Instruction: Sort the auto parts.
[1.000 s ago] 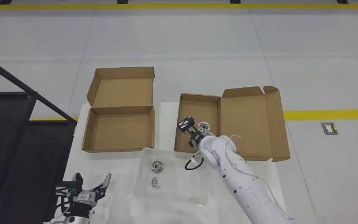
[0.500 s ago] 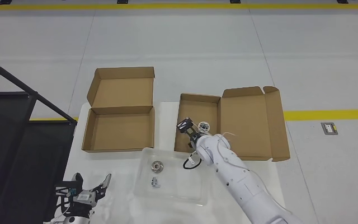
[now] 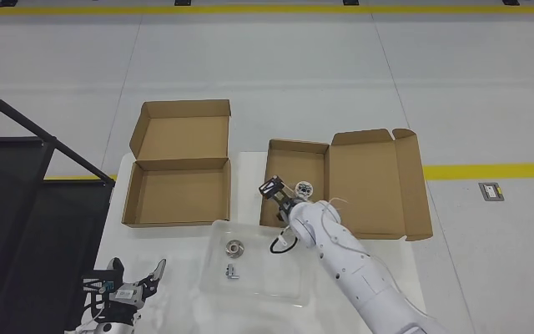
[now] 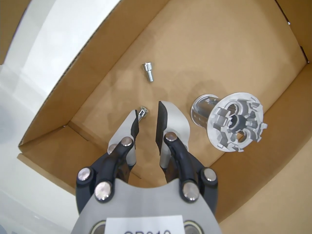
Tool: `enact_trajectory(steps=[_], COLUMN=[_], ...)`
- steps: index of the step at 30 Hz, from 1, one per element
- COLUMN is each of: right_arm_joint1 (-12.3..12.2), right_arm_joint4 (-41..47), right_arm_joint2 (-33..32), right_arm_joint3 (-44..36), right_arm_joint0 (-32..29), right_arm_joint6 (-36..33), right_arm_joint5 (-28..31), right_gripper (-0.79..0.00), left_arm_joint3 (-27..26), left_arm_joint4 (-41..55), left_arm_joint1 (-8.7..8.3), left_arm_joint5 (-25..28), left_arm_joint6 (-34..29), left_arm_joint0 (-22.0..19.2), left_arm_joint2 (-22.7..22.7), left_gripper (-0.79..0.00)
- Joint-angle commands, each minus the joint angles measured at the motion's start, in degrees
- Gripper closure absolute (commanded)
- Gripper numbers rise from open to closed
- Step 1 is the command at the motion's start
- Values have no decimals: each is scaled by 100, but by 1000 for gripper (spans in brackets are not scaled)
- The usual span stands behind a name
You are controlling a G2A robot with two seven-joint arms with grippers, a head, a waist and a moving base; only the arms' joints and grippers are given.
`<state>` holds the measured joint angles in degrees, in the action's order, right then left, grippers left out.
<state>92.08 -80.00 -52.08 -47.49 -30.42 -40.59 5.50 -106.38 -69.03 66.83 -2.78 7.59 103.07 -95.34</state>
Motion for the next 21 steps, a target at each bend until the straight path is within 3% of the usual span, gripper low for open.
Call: enact_trajectory(steps=[1,7,15,21], right_arm_joint1=[-29,-193,-503,-656], right_arm_joint4=[-41,-244,-453,-452], right_arm_joint2=[-48,-336,-1043,-1343], right_arm_joint3=[-203,-1265,-3426,-4713], right_arm_joint0=[-104,-660,-1991,-2848], right_arm_joint6=[27,125,543,1033], right_arm_joint5=[28,155,604,1205], right_gripper=[-203,-200,-154,-157], left_arm_joint3=[0,0,0,-336], left_arm_joint4=[0,0,0,-21], left_arm_joint1=[0,0,0,-11], left_arm_joint5=[0,0,0,623], left_arm_joint6=[0,0,0,524], left_arm_joint0=[0,0,0,225], left_arm_joint2=[0,0,0,-151], left_gripper=[-785,-785,-785,-785])
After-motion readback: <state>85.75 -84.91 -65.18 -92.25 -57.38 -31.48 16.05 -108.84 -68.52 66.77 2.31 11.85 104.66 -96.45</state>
